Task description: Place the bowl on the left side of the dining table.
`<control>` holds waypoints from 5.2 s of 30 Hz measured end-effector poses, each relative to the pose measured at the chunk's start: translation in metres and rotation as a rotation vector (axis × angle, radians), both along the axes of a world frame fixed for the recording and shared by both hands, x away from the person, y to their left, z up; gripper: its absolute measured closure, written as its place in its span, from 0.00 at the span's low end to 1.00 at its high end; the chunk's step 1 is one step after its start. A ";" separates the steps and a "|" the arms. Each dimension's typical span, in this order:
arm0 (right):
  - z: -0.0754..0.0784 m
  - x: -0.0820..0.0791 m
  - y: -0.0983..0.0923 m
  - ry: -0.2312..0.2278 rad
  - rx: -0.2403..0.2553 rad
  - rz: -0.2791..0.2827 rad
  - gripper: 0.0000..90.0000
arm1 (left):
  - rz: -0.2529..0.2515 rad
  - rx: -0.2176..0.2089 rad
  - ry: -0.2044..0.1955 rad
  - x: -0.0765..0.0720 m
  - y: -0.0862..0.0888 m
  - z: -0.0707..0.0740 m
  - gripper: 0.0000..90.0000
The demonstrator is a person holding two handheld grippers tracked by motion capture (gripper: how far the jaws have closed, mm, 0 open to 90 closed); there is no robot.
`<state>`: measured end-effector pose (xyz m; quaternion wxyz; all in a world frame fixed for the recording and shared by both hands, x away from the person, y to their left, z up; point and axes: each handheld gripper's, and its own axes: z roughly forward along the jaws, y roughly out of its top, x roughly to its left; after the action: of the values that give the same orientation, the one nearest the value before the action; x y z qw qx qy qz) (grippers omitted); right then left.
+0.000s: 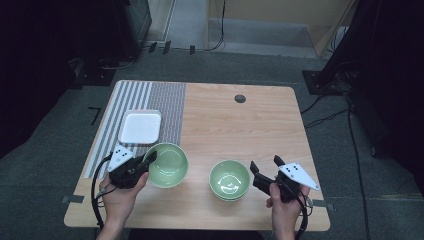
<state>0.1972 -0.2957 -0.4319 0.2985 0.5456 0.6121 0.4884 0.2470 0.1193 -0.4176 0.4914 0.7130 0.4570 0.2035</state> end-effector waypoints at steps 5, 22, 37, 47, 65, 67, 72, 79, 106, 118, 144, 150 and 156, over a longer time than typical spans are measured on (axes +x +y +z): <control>-0.008 0.002 -0.016 0.024 -0.004 -0.042 0.18 | 0.023 -0.012 0.004 0.003 0.009 0.000 0.94; -0.045 0.009 -0.058 0.133 -0.071 -0.091 0.18 | 0.047 -0.043 0.048 0.012 0.026 -0.009 0.94; -0.074 0.009 -0.088 0.266 -0.066 -0.156 0.18 | 0.089 -0.057 0.040 0.012 0.039 -0.008 0.94; -0.091 0.011 -0.093 0.355 -0.067 -0.160 0.19 | 0.121 -0.071 0.043 0.017 0.051 -0.008 0.94; -0.094 0.007 -0.087 0.392 -0.187 -0.181 0.03 | 0.165 -0.083 0.052 0.031 0.060 -0.002 0.94; -0.094 0.008 -0.087 0.404 -0.183 -0.202 0.00 | 0.168 -0.086 0.052 0.034 0.061 -0.001 0.94; -0.094 0.008 -0.087 0.410 -0.179 -0.220 0.00 | 0.178 -0.105 0.058 0.046 0.064 0.004 0.94; -0.094 0.008 -0.087 0.409 -0.178 -0.222 0.00 | 0.154 -0.111 0.077 0.064 0.069 0.005 0.94; -0.094 0.008 -0.088 0.409 -0.180 -0.221 0.00 | 0.230 -0.075 0.136 0.108 0.068 -0.015 0.94; -0.094 0.008 -0.088 0.409 -0.179 -0.221 0.00 | 0.292 -0.069 0.182 0.131 0.076 -0.029 0.94; -0.094 0.008 -0.088 0.409 -0.179 -0.221 0.00 | 0.428 -0.047 0.325 0.174 0.087 -0.059 0.94; -0.094 0.008 -0.087 0.407 -0.182 -0.212 0.00 | 0.451 -0.056 0.364 0.180 0.089 -0.063 0.94; -0.094 0.008 -0.087 0.407 -0.182 -0.212 0.00 | 0.461 -0.021 0.404 0.188 0.088 -0.063 0.94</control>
<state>0.2053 -0.3830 -0.5263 0.2665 0.6650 0.6403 0.2772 0.4349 0.2071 -0.4802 0.3388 0.6112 0.6974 0.1588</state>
